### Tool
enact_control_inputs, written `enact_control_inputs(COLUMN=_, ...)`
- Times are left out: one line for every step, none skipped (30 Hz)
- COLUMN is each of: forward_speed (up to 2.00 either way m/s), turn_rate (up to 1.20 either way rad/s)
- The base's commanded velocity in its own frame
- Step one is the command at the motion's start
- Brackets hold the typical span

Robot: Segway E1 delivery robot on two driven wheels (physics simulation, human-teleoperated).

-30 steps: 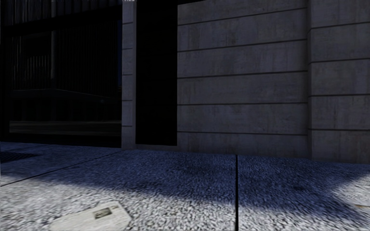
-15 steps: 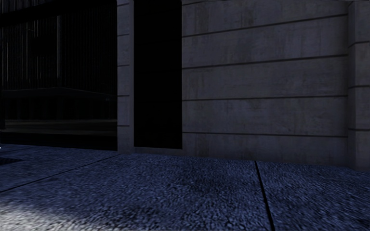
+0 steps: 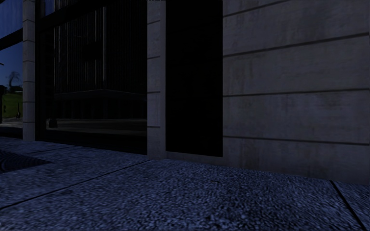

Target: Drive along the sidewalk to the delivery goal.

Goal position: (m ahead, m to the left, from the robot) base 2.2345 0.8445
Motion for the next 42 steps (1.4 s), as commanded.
enact_control_inputs(forward_speed=1.32, turn_rate=0.6)
enact_control_inputs(forward_speed=1.31, turn_rate=0.6)
enact_control_inputs(forward_speed=1.31, turn_rate=0.6)
enact_control_inputs(forward_speed=1.3, turn_rate=0.6)
enact_control_inputs(forward_speed=1.29, turn_rate=0.6)
enact_control_inputs(forward_speed=1.29, turn_rate=0.6)
enact_control_inputs(forward_speed=1.29, turn_rate=0.6)
enact_control_inputs(forward_speed=1.29, turn_rate=0.6)
enact_control_inputs(forward_speed=1.28, turn_rate=0.6)
enact_control_inputs(forward_speed=1.28, turn_rate=0.6)
enact_control_inputs(forward_speed=1.28, turn_rate=0.6)
enact_control_inputs(forward_speed=1.28, turn_rate=0.6)
enact_control_inputs(forward_speed=1.28, turn_rate=0.6)
enact_control_inputs(forward_speed=1.28, turn_rate=0.6)
enact_control_inputs(forward_speed=1.28, turn_rate=0.6)
enact_control_inputs(forward_speed=1.28, turn_rate=0.6)
enact_control_inputs(forward_speed=1.28, turn_rate=0.6)
enact_control_inputs(forward_speed=1.28, turn_rate=0.6)
enact_control_inputs(forward_speed=1.28, turn_rate=0.6)
enact_control_inputs(forward_speed=1.28, turn_rate=0.6)
enact_control_inputs(forward_speed=1.28, turn_rate=0.6)
enact_control_inputs(forward_speed=1.28, turn_rate=0.6)
enact_control_inputs(forward_speed=1.28, turn_rate=0.6)
enact_control_inputs(forward_speed=1.27, turn_rate=0.6)
enact_control_inputs(forward_speed=1.27, turn_rate=0.6)
enact_control_inputs(forward_speed=1.27, turn_rate=0.6)
enact_control_inputs(forward_speed=1.27, turn_rate=0.6)
enact_control_inputs(forward_speed=1.27, turn_rate=0.6)
enact_control_inputs(forward_speed=1.27, turn_rate=0.6)
enact_control_inputs(forward_speed=1.27, turn_rate=0.6)
enact_control_inputs(forward_speed=1.27, turn_rate=0.6)
enact_control_inputs(forward_speed=1.27, turn_rate=0.6)
enact_control_inputs(forward_speed=1.27, turn_rate=0.6)
enact_control_inputs(forward_speed=1.27, turn_rate=0.6)
enact_control_inputs(forward_speed=1.27, turn_rate=0.6)
enact_control_inputs(forward_speed=1.27, turn_rate=0.6)
enact_control_inputs(forward_speed=1.27, turn_rate=0.6)
enact_control_inputs(forward_speed=1.26, turn_rate=0.59)
enact_control_inputs(forward_speed=1.26, turn_rate=0.56)
enact_control_inputs(forward_speed=1.26, turn_rate=0.5)
enact_control_inputs(forward_speed=1.25, turn_rate=0.43)
enact_control_inputs(forward_speed=1.25, turn_rate=0.43)
